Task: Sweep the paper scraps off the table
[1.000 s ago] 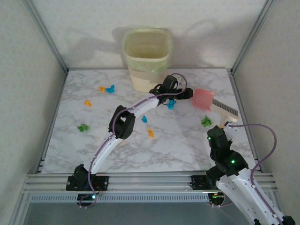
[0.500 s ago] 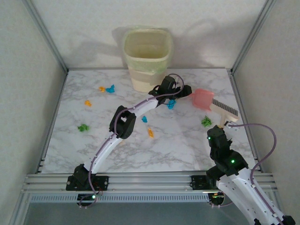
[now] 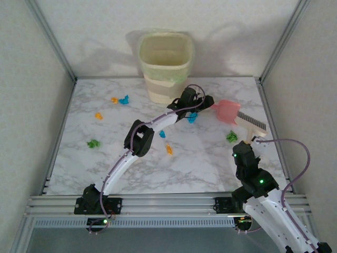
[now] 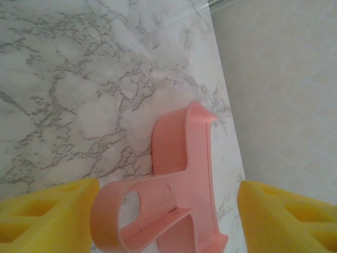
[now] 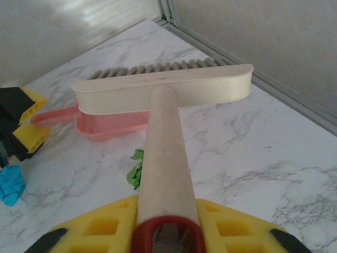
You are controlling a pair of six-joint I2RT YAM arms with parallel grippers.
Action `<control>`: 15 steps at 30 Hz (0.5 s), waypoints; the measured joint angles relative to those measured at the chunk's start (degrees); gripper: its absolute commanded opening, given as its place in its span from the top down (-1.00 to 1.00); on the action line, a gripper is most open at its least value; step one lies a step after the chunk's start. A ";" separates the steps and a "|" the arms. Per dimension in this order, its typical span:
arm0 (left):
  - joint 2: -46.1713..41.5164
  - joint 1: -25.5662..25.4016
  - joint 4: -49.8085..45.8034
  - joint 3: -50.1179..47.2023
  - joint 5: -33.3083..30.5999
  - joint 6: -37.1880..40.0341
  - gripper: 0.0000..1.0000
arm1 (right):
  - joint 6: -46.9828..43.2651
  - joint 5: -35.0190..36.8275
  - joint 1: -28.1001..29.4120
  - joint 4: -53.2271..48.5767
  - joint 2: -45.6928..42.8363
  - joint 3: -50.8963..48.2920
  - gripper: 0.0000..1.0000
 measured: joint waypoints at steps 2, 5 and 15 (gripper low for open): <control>0.07 0.00 0.39 0.04 0.02 -0.28 -0.25 | 0.00 -0.15 0.00 0.15 0.00 -0.04 1.00; 0.39 -0.02 1.53 0.07 0.02 -0.90 -0.17 | -0.02 -0.15 0.00 0.20 0.00 -0.07 1.00; 1.11 -0.02 2.56 0.07 -0.28 -2.49 0.37 | -0.44 -0.22 0.00 0.90 0.00 -0.46 1.00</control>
